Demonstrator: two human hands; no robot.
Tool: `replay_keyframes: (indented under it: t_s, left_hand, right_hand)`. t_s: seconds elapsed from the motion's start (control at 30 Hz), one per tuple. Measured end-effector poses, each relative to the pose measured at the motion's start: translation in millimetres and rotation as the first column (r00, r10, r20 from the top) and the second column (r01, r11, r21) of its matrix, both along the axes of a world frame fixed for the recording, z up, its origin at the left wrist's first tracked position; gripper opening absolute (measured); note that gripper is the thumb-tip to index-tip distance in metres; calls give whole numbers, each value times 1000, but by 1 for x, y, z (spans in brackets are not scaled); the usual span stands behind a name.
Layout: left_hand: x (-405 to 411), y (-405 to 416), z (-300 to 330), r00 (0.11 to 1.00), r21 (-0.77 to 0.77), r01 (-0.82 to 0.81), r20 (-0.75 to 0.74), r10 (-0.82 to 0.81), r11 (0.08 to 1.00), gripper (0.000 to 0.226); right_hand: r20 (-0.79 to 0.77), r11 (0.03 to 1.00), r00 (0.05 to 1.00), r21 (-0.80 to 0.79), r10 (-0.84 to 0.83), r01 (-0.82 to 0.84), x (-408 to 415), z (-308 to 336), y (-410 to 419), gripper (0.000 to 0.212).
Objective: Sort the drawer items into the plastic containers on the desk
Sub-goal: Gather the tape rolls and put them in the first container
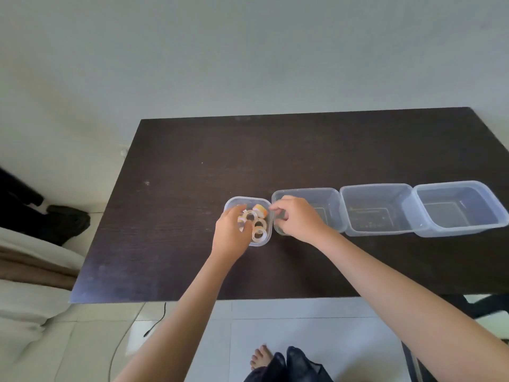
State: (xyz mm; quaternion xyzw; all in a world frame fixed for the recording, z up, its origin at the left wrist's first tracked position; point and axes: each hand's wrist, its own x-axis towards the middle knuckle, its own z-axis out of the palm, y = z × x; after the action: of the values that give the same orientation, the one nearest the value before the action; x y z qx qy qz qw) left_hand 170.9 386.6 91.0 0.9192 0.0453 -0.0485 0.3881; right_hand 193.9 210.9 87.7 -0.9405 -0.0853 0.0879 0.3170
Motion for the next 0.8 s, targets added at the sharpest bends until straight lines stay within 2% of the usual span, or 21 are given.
replay_keyframes:
  t_s: [0.2,0.47,0.6,0.8]
  left_hand:
    - [-34,-66,1,986,-58,70,155,-61,996,34]
    - [-118,-211,-5,937,-120,276,254,-239,954,25]
    - [-172,-293,-20,955,-161,281,145,-258,946,23]
    - [-231,-394,-49,932,-161,352,-33,-361,922,25]
  right_hand:
    - [16,998,998,17,-66,66,-49,9,-66,30]
    - [-3,992,992,15,-128,128,-143,11,-198,27]
    - [-53,991,990,-18,-132,131,-197,4,-285,24]
    - [-130,969,961,-71,-246,238,-271,-29,-400,24]
